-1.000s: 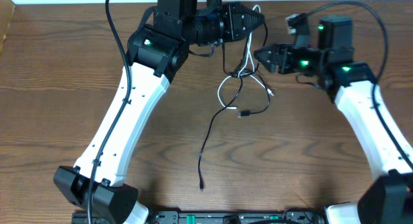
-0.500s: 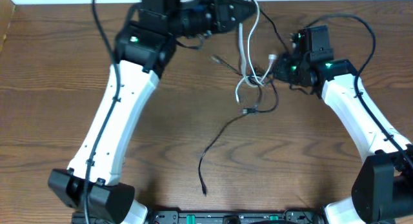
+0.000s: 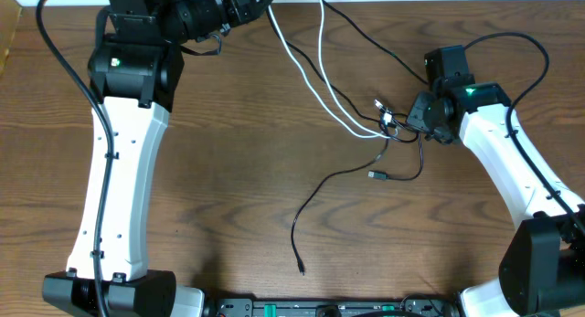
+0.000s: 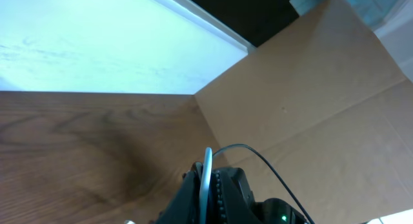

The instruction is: Untangle cables

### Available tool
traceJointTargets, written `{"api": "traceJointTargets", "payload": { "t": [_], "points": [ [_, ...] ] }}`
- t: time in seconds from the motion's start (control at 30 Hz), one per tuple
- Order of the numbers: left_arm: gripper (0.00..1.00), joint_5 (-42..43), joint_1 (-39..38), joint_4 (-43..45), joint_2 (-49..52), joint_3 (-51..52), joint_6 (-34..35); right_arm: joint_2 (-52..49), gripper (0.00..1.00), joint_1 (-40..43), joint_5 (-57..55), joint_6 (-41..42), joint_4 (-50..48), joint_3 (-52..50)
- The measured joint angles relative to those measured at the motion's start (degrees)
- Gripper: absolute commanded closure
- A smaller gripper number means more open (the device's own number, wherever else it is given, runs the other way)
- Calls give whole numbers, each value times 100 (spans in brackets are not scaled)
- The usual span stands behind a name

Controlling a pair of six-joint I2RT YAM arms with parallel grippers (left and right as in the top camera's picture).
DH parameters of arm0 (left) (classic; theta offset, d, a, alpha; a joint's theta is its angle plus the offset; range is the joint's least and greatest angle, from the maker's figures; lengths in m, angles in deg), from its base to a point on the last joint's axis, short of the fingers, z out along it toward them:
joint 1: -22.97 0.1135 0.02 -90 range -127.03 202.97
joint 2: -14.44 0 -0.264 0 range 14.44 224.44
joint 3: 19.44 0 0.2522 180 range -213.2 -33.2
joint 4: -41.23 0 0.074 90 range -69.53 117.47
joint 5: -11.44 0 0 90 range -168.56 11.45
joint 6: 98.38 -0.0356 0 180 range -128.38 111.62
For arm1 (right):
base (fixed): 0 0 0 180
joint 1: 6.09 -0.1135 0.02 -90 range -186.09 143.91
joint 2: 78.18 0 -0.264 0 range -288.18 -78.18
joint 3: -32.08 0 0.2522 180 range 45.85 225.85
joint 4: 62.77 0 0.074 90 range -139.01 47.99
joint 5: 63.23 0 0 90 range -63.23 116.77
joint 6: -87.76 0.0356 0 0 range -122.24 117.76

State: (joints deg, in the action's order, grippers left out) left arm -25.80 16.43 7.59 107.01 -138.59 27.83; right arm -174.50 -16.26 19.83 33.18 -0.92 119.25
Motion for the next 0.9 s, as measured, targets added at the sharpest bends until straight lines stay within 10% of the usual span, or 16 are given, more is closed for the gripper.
{"api": "traceJointTargets", "payload": {
  "t": [0.9],
  "points": [
    [91, -168, -155, -1250, 127, 4, -949, 1394, 99, 732, 1797, -815, 61, 39]
  ]
}}
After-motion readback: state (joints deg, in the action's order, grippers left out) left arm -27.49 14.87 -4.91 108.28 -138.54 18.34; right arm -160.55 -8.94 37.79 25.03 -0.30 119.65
